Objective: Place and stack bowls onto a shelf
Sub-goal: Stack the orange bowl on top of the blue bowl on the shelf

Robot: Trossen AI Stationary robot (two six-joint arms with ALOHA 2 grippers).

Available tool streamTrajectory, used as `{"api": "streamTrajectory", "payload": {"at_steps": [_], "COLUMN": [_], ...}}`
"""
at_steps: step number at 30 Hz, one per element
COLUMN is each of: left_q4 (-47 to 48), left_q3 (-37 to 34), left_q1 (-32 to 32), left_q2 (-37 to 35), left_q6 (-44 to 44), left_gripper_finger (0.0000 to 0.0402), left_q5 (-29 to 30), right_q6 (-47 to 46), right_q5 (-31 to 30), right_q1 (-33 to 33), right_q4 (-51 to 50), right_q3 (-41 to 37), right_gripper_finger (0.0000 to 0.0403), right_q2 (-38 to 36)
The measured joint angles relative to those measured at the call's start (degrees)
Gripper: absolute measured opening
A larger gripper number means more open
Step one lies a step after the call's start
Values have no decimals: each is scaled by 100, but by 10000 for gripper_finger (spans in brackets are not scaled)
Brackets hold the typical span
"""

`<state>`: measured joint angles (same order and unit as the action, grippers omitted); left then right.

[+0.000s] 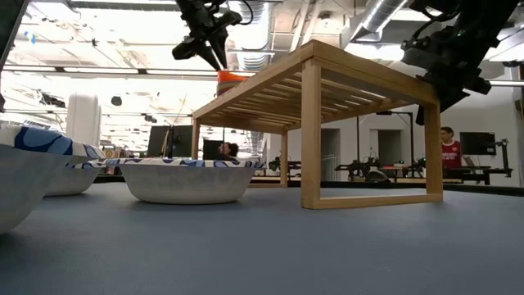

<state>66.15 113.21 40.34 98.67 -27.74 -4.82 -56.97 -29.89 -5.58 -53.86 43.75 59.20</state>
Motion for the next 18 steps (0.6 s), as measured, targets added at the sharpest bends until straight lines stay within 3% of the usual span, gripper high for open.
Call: {"api": "streamTrajectory", "payload": {"at_steps": [6,10,14,18], "left_q4": [-232,-419,-510,-822], "left_q3": [0,-2,0,-2], "left_q1": [2,60,125,164], "left_q2": [-3,-133,-223,-214], "left_q6": [-78,-249,-93,218], "left_gripper_finger": [116,127,111,52], "left_q5": [-583,-799,-658,-798], "right_q6": [0,-2,-10,-13], "right_q5": [4,5,8,75], "right_q1": [0,0,0,0], "right_q4": [-2,-3,-1,-3], "right_q3": [0,0,0,0], "right_gripper_finger": [36,36,36,36], "right_q2": [0,0,0,-2]}}
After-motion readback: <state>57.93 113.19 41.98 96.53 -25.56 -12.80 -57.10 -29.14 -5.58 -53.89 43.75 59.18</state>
